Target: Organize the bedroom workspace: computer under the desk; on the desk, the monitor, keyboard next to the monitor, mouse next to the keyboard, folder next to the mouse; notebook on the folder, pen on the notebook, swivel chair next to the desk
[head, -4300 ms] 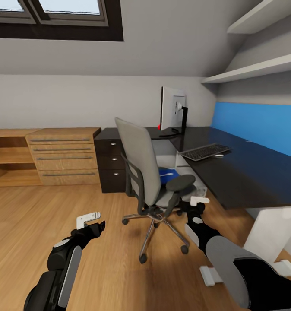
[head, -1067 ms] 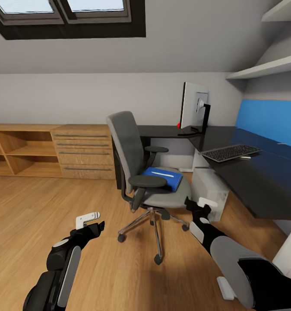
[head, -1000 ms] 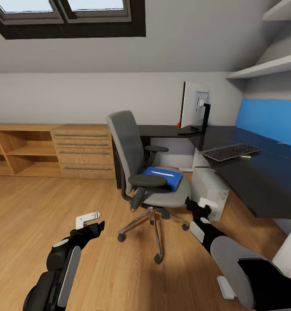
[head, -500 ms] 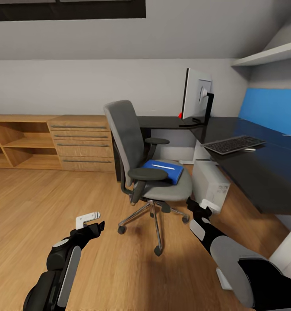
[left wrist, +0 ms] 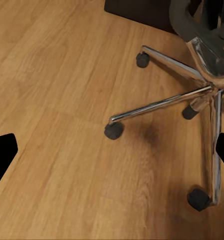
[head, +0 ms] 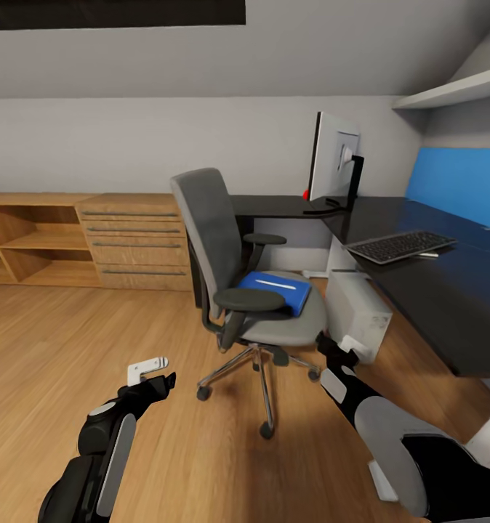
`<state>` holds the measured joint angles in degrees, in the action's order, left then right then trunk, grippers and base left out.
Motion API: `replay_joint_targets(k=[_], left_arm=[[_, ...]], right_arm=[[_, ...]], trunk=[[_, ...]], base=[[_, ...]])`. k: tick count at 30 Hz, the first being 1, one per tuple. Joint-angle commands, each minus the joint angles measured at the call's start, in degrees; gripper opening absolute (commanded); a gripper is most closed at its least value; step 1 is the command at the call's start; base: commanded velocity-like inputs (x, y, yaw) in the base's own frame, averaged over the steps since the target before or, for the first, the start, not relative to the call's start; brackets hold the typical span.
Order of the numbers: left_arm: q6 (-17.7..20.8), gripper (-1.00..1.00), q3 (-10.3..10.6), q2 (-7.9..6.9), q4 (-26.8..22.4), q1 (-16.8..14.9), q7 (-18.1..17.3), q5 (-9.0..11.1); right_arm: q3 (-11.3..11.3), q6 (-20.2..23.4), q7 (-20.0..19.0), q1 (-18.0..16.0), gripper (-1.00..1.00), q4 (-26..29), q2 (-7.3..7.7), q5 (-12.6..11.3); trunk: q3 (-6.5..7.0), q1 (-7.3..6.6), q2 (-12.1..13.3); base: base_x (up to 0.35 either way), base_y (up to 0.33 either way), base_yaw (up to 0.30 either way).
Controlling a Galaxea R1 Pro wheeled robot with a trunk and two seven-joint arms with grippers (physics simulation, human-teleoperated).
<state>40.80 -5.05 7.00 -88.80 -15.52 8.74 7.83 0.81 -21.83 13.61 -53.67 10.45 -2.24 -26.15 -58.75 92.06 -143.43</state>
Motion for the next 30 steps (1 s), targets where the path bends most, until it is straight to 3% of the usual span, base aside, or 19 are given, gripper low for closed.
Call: replay_joint_targets(k=[1,18,24,30], left_arm=[[0.2,1.0,0.0,0.05,-0.1,-0.1,0.4,0.6],[0.2,1.0,0.0,0.04,0.0,0.0,0.4,0.5],[0.2,1.0,0.0,0.03,0.0,-0.1,0.5,0.5],[0.2,1.0,0.0,0.03,0.0,0.0,0.5,0.5]], right_arm=[[0.1,-0.4,0.1,0.0,1.0,0.0,-0.01,0.0],[0.5,-1.5,0.2,0.0,1.0,-0.3,0.76,-0.1],[5.5,-1.2,0.1,0.0,1.0,-0.3,1.15,-0.2],[7.0,-1.1,0.1,0.0,1.0,-0.4,1.13,-0.2]], trunk=[[-0.06,0.02,0.0],[-0.06,0.02,0.0],[-0.06,0.02,0.0],[-0.06,0.02,0.0]], base=[[0.314,0.0,0.0],[0.265,0.0,0.0],[0.114,0.0,0.0],[0.015,0.0,0.0]])
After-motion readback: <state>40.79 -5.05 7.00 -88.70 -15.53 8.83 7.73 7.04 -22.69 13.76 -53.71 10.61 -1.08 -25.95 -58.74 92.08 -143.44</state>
